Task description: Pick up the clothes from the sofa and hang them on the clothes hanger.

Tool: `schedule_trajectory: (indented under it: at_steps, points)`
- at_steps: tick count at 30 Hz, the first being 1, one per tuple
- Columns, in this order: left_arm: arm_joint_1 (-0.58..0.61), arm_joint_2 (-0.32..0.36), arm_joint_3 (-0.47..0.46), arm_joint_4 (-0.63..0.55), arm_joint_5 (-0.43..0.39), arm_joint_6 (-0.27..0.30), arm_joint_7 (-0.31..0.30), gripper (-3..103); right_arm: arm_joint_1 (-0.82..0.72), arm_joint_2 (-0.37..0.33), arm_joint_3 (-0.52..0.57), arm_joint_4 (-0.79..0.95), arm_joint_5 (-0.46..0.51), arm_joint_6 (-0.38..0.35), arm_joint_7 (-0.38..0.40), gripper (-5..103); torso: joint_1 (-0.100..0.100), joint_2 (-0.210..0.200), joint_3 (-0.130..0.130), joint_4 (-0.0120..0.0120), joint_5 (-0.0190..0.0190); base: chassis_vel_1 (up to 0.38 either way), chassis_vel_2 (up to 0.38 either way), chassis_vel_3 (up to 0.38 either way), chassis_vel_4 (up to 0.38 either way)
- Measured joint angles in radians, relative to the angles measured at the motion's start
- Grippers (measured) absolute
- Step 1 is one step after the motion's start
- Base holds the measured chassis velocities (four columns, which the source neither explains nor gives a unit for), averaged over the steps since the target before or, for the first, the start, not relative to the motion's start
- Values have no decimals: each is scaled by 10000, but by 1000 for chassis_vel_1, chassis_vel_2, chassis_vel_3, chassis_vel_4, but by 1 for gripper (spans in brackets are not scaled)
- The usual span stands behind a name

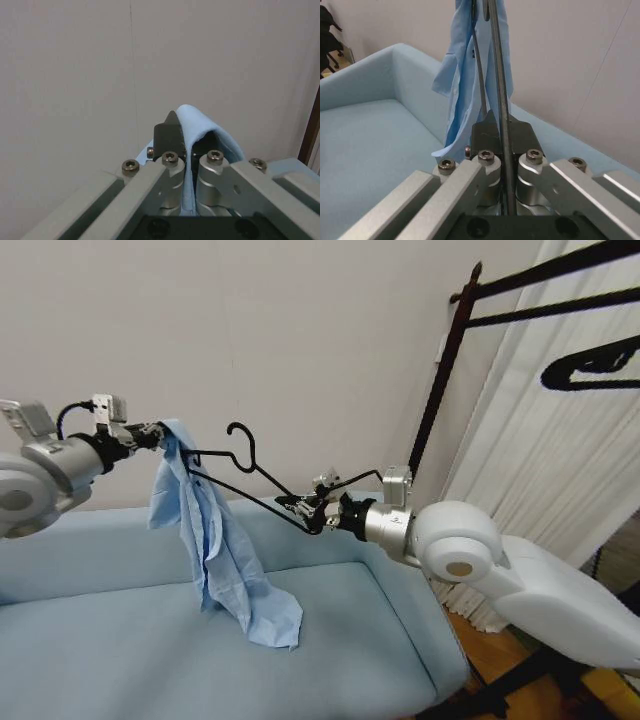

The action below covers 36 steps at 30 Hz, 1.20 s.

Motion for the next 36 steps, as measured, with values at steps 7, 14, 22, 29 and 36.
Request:
schedule_trajectory:
  at_steps: [7, 14, 22, 29, 36]
  points:
    - [69, -9, -72, -203, 18, 12, -151, 0, 505, 737, -226, -716, -86, -263, 888, 2, 1, 0, 0, 4, 0, 0, 0, 0, 0]
    - [109, 37, -152, -89, 120, 9, -212, 0, 332, 282, -68, -887, -147, -505, 1183, 2, 1, 0, 0, -1, 1, 0, 0, 0, 0]
    - [38, -13, -129, 24, 163, -28, -206, 0, -351, -187, 202, -660, -504, -527, 938, 2, 0, 0, 0, -2, 2, 0, 0, 0, 0]
    - [-8, -113, -100, 12, 164, -37, -175, 0, 11, 474, -91, -1008, -598, -413, 1188, 2, 1, 0, 0, 4, 0, 0, 0, 0, 0]
    - [58, -279, -101, 24, 269, -40, -173, 0, 459, 982, -393, -1202, -426, -79, 1233, 2, 0, 0, 0, 2, -1, 0, 0, 0, 0]
